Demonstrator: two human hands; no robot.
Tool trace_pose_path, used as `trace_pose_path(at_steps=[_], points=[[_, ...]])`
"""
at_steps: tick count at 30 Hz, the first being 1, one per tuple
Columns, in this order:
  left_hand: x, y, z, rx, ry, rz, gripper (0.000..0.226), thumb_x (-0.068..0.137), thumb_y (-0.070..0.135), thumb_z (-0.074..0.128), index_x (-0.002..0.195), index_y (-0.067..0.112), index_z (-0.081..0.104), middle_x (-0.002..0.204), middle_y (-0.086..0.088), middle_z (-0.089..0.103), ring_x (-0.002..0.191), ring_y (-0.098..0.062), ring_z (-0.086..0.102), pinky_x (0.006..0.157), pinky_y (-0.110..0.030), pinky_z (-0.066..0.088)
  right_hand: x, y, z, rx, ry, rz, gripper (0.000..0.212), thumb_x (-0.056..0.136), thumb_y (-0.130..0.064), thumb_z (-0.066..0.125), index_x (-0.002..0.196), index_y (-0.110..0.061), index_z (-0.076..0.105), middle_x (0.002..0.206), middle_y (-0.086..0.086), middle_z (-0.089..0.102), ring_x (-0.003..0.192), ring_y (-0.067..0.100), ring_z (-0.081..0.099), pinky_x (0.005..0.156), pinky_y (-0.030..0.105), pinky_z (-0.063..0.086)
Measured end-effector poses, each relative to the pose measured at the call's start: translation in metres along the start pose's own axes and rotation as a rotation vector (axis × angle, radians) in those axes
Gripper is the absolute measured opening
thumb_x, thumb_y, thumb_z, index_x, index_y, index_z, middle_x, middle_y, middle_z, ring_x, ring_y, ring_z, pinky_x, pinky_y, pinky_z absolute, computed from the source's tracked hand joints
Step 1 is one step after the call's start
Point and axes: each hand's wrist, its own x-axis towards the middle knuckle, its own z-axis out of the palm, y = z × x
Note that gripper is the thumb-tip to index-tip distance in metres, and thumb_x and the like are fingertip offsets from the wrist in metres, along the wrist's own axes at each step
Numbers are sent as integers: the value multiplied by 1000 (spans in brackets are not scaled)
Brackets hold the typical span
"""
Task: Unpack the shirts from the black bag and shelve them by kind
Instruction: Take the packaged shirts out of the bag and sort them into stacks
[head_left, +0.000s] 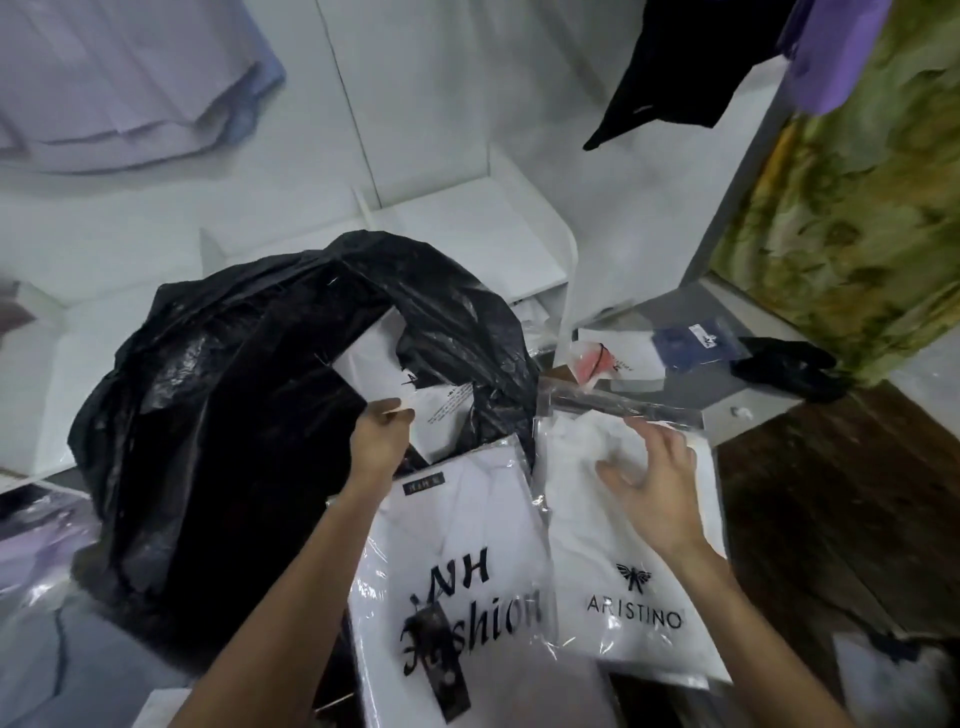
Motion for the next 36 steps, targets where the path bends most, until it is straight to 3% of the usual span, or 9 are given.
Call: trace_pose_path(at_steps=[4,6,9,12,14,19,25,30,36], points=[[45,-14,-8,-196,39,-199,66,76,27,82,134,5,60,127,-19,67,121,-38,62,109,-49,49,17,-53,48,119,-214,-149,52,92,-27,75,140,-27,55,128,-8,48,126,19,48,108,38,44],[45,1,-7,-309,39,-246,56,88,22,77,137,8,55,128,-8,65,122,-26,59,113,-40,43,20,-78,73,86,-298,-254,52,93,-28,72,142,-25,54,126,-6,52,125,18,48,106,34,43],[53,12,-10,-416,-86,-313,23,92,33,70,113,23,66,124,1,63,122,-19,54,110,-34,38,24,-112,104,49,-408,-366,54,94,-25,70,145,-22,53,130,-2,55,125,19,48,103,19,39],[48,16,-14,-431,-144,-307,12,94,37,68,97,25,68,98,7,70,97,-10,65,81,-24,47,34,-136,126,27,-496,-379,58,95,-23,66,149,-18,48,140,3,54,133,22,46,111,28,35],[40,18,-17,-429,-148,-234,21,96,35,69,110,19,70,94,6,72,83,-8,67,65,-23,51,41,-147,133,58,-519,-348,59,96,-23,66,151,-15,46,143,7,53,135,23,48,112,28,34],[19,13,-50,-534,-106,92,16,101,14,63,115,20,69,118,-6,76,110,-25,72,96,-43,56,59,-169,129,158,-497,-295,64,97,-27,68,155,-20,42,151,4,48,132,19,53,108,21,37],[-42,30,-120,-341,-182,449,25,101,10,61,126,6,64,120,-10,74,110,-28,72,87,-36,59,66,-196,111,351,-445,-256,101,74,-62,83,157,-33,34,159,-5,41,143,9,40,119,32,34],[-87,55,-167,-345,-121,578,26,95,18,66,121,13,66,118,-4,76,109,-24,72,87,-34,58,48,-216,80,694,-541,-250,55,84,-24,84,132,-18,60,124,-4,73,113,9,70,94,30,57],[-115,86,-195,-487,-95,590,30,93,26,67,122,20,63,121,-6,74,111,-29,72,92,-44,59,26,-244,48,906,-599,-293,28,85,-14,73,112,-12,70,108,0,79,97,14,75,81,25,59]])
